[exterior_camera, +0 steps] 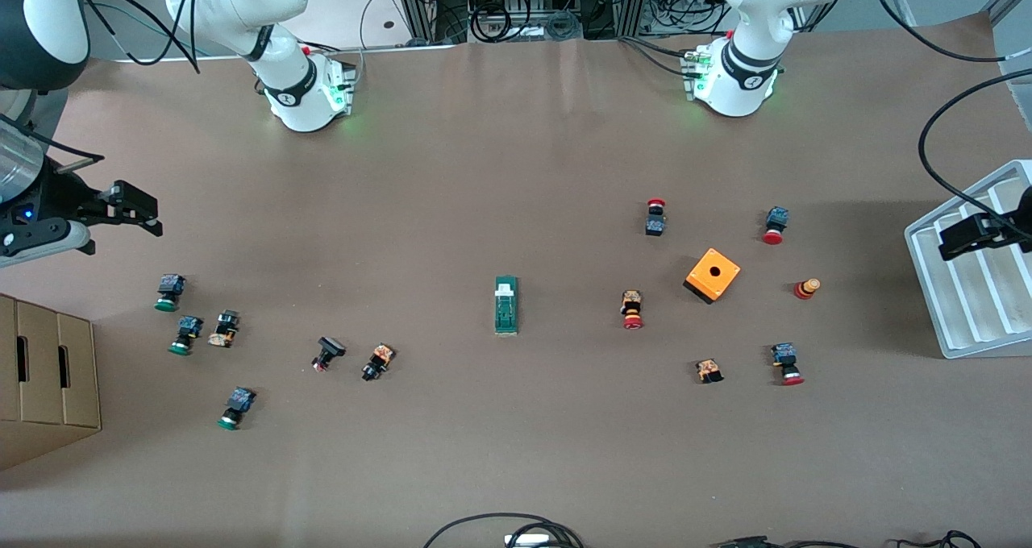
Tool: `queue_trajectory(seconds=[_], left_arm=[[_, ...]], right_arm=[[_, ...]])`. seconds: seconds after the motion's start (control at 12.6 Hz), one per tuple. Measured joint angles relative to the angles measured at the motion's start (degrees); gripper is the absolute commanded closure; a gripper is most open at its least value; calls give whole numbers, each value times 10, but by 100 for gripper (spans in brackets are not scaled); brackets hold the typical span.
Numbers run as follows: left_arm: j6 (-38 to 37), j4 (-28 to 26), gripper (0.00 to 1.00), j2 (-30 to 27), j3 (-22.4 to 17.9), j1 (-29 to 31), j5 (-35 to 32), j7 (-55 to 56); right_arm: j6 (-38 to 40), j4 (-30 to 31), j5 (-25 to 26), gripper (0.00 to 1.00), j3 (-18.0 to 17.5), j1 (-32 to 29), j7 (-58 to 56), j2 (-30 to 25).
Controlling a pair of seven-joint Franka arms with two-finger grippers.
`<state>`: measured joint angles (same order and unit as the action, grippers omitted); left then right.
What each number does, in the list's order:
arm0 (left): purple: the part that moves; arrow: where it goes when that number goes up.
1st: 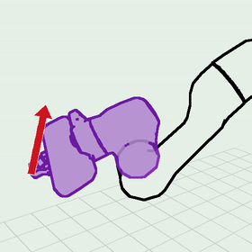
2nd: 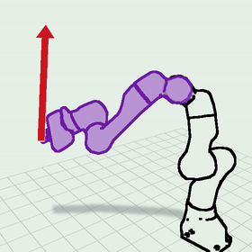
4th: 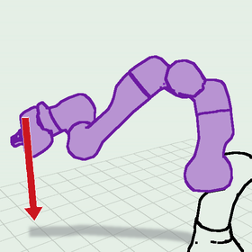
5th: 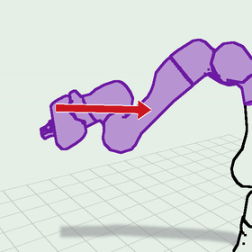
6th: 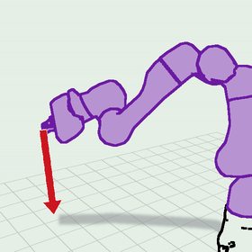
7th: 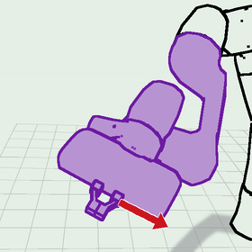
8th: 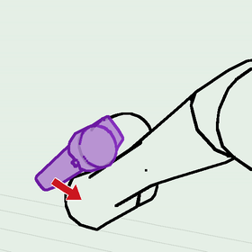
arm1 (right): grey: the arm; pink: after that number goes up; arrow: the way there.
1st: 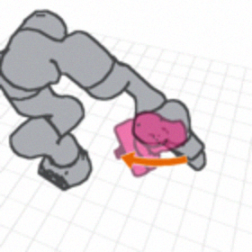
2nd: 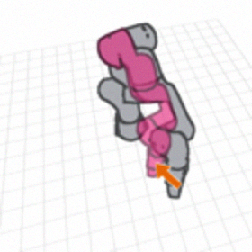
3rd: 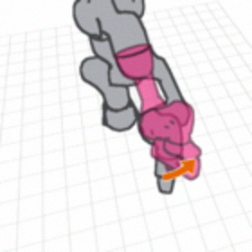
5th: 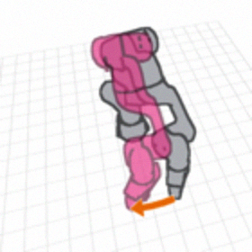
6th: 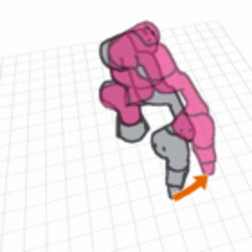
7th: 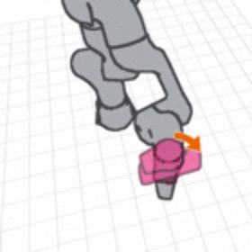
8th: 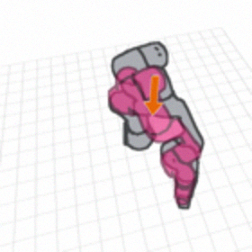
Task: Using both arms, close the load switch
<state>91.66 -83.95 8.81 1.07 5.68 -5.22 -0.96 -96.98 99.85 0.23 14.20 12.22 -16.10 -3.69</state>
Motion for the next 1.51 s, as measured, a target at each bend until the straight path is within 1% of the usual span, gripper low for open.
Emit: queue_trajectory(seconds=[0.24,0.56,1.11,1.35,1.51], left_arm=[[1,1,0,-1,4,-2,31,0],[8,4,0,-3,29,-7,32,1],[19,4,0,-2,38,-10,32,0],[23,7,0,-12,49,-30,31,20],[26,10,0,-32,51,-57,30,52]], right_arm=[[0,-2,0,0,0,0,-10,0],[0,-7,0,0,3,-3,-22,0],[0,-7,0,0,2,-3,-22,1],[0,-7,0,0,2,-2,-22,1],[0,-7,0,0,2,-2,-22,1]])
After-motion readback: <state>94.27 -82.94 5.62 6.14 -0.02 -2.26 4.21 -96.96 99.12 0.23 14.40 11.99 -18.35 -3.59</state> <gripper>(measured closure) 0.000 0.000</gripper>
